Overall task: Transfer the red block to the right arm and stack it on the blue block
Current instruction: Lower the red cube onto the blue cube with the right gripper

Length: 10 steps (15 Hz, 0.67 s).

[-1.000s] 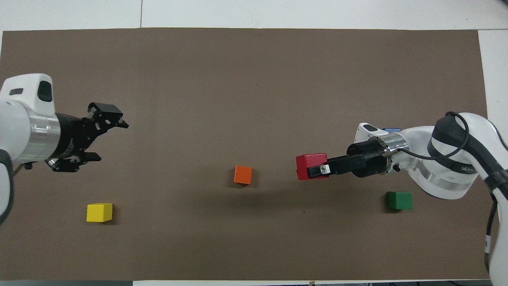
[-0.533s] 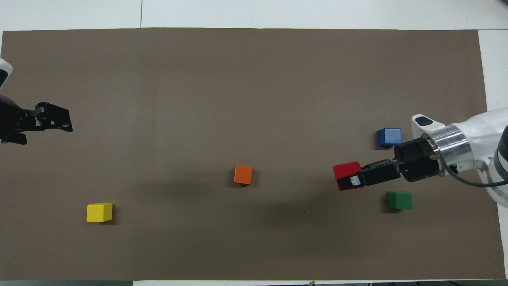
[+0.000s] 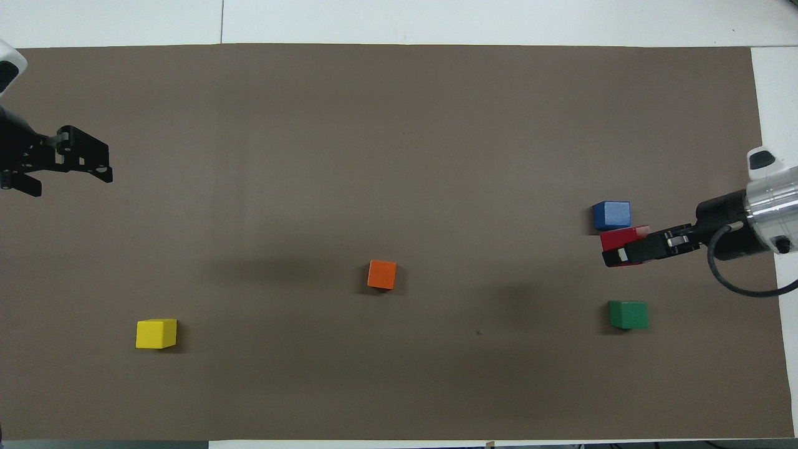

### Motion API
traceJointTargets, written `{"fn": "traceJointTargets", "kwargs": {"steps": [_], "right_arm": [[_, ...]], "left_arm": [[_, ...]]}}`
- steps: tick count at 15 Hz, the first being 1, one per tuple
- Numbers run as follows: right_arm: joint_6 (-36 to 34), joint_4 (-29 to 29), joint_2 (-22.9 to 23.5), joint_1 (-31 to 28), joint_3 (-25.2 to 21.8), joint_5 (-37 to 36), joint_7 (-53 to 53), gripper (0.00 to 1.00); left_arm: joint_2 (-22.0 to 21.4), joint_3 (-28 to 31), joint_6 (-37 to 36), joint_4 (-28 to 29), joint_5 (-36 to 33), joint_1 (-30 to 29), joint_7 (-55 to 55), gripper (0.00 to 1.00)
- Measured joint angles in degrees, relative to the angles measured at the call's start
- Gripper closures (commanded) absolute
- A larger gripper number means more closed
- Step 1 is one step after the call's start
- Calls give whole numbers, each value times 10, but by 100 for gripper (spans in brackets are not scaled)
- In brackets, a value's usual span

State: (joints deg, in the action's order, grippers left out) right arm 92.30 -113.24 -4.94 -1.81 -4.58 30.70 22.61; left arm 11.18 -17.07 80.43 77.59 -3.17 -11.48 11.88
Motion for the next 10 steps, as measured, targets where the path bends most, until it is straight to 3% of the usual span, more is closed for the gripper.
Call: {"fn": "traceJointTargets", "kwargs": {"steps": [3,6,10], "right_arm": [[69,8,4,11,6,-108,-43,100],[118,7,21,37,10,-211,-90,100],[170,-2,63,37,9,-290,-113,100]], "left_arm": [[-10,28,-16,3,-1,43,-7,0],[-38,57,7,54,-2,101,-6,0],[-77,76,36,113,-1,114,-7,0]]}}
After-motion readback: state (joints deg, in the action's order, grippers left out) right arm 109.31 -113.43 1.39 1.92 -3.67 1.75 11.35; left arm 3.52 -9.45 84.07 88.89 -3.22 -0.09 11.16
